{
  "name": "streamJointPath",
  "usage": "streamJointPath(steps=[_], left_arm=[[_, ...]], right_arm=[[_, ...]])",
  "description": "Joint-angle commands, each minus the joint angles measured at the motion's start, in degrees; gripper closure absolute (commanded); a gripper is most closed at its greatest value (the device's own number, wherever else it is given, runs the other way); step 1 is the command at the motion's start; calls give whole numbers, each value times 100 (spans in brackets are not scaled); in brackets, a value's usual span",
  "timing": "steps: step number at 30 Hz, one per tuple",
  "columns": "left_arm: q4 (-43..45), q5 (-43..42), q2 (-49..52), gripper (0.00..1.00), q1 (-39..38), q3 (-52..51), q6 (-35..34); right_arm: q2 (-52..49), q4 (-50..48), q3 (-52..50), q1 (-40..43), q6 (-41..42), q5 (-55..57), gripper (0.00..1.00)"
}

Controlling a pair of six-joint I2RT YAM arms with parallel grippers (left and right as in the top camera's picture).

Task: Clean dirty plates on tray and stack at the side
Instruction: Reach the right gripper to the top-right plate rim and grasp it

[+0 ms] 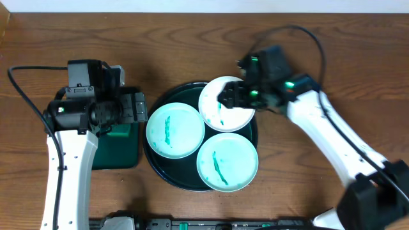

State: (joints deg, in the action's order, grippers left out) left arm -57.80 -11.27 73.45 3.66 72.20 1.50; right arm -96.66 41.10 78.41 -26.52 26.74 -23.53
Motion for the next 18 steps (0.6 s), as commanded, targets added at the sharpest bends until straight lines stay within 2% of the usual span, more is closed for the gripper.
streamJointPath(steps=[1, 2, 3, 7, 9, 18], left_arm=[[2, 107, 17, 0, 28, 116, 11], [0, 214, 17, 0, 28, 116, 9], [-9, 511, 17, 0, 28, 116, -188], [-33, 1589, 22, 0, 28, 116, -1143], [-33, 1720, 28, 0, 28, 116, -1285], [-35, 1843, 127, 0, 28, 22, -1279]], right_arm=[[-601, 166, 669, -525, 588, 769, 36], [-713, 175, 721, -619, 686, 769, 39], [-938, 173, 741, -813, 942, 844, 46], [-1440, 168, 741, -1196, 1056, 1025, 60], [-1696, 157, 741, -1360, 1058, 1069, 65], [-2295, 157, 741, -1602, 1204, 1327, 72]])
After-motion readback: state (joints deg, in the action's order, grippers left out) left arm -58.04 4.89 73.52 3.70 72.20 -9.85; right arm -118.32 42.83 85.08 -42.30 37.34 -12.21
